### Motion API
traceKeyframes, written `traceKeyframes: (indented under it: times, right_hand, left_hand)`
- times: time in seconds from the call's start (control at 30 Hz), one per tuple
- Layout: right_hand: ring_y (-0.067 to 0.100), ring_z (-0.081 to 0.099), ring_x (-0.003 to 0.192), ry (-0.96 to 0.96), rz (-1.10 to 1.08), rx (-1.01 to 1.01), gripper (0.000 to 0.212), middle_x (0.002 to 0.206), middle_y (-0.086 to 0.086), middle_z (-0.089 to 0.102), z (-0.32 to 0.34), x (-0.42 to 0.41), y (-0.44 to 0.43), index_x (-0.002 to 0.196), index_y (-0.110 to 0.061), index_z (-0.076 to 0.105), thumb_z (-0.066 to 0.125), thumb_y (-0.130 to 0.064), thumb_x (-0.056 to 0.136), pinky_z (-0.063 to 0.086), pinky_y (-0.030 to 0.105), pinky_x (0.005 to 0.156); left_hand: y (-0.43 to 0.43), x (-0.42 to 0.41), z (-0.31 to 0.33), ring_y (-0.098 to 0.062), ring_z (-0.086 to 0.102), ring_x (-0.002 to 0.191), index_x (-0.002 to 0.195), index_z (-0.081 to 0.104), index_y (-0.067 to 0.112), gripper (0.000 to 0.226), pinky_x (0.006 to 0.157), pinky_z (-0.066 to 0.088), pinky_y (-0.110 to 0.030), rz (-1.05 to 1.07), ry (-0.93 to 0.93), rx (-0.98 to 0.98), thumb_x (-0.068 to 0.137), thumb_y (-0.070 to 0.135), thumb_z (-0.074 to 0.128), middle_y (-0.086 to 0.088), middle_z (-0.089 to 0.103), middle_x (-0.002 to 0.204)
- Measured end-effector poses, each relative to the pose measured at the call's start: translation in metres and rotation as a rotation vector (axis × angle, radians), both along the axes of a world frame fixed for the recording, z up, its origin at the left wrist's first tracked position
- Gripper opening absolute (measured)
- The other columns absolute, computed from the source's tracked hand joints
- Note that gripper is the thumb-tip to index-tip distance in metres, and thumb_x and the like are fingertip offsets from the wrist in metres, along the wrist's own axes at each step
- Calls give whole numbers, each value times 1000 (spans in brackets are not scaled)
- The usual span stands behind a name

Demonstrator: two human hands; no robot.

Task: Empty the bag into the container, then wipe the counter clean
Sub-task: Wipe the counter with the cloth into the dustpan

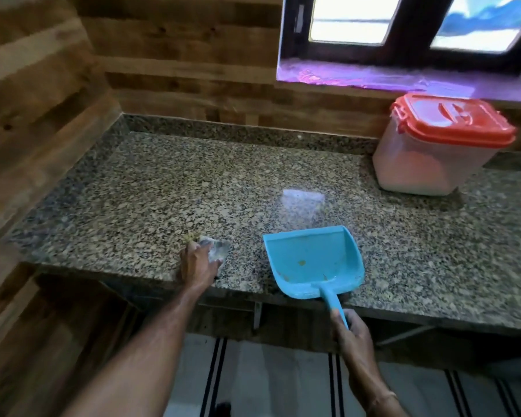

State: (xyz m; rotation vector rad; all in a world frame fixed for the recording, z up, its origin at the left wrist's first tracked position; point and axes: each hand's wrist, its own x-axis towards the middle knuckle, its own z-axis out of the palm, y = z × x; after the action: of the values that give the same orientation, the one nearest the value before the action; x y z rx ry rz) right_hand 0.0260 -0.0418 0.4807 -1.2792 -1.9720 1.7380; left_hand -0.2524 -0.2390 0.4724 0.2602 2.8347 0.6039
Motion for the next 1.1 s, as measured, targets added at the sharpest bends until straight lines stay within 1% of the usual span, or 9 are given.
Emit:
traceKeyframes:
  times: [0.13, 0.23, 0.37, 0.47, 0.63, 0.7, 0.77, 0.87, 1.1]
  right_hand:
    - [12, 39, 59, -13, -66, -10, 32, 62, -5, 43, -5, -11, -20, 85, -10, 58, 56, -37, 103, 31, 27, 52]
    - [8, 39, 59, -10, -108, 12, 31, 62, -7, 43, -11, -14, -33, 89, -9, 58, 54, -36, 104, 34, 25, 51]
    - [10, 36, 60, 24, -187, 5, 34, 68, 0, 41, -12, -10, -55, 93, -3, 54, 54, -34, 104, 32, 21, 50]
    - [10, 37, 61, 33, -178, -2, 29, 69, 0, 42, -10, 0, -68, 92, -9, 55, 55, -35, 104, 33, 20, 50]
    - [11, 39, 63, 68, -105, -25, 23, 69, 0, 44, 5, 33, -92, 95, -8, 57, 56, -30, 104, 35, 17, 52]
    - [9, 40, 62, 57, -64, -57, 22, 69, -2, 44, 9, 51, -102, 97, -9, 58, 55, -30, 105, 36, 16, 53]
    - [10, 40, 64, 50, -15, -82, 24, 70, -3, 44, 10, 75, -112, 94, -10, 56, 54, -31, 105, 37, 18, 56]
    - [12, 39, 64, 24, 2, -119, 27, 70, -2, 45, 1, 113, -128, 94, -7, 54, 55, -31, 105, 35, 20, 56]
    - [8, 34, 59, -13, -34, -221, 31, 68, -4, 42, -32, 150, -152, 89, -9, 51, 55, -35, 104, 32, 19, 55]
  left_hand:
    - [10, -17, -26, -30, 40, 124, 152, 45, 37, 65, 95, 43, -43, -20, -55, -75, 94, 59, 63, -9, 35, 145]
    - [15, -25, -45, -30, 41, 121, 148, 50, 39, 58, 98, 40, -44, -15, -8, -44, 94, 44, 69, -10, 44, 140]
    - [11, -40, -53, -21, 47, 94, 139, 59, 37, 41, 81, 49, -39, -71, 1, 52, 100, 26, 61, -2, 54, 118]
    - [10, -50, -41, -22, 60, 80, 140, 61, 29, 39, 68, 61, -42, -38, -132, 234, 101, 28, 63, -1, 61, 110]
    - [20, -40, 1, -10, 56, 64, 146, 55, 15, 47, 50, 44, -25, 48, -197, 550, 101, 23, 63, -6, 69, 126]
    - [19, -30, 12, -2, 52, 66, 145, 56, 12, 46, 49, 40, -17, 19, -160, 570, 101, 22, 64, -1, 67, 123]
    - [12, -17, 19, -8, 59, 72, 144, 59, 12, 45, 47, 41, -16, 0, -139, 573, 100, 24, 65, -3, 67, 131]
    - [0, 10, 20, -19, 63, 96, 141, 62, 10, 45, 59, 44, -18, -11, -110, 522, 99, 25, 67, -1, 64, 138]
    - [-10, 62, 11, -18, 66, 104, 134, 69, 22, 40, 84, 49, -25, -78, -100, 476, 95, 26, 71, 7, 70, 128]
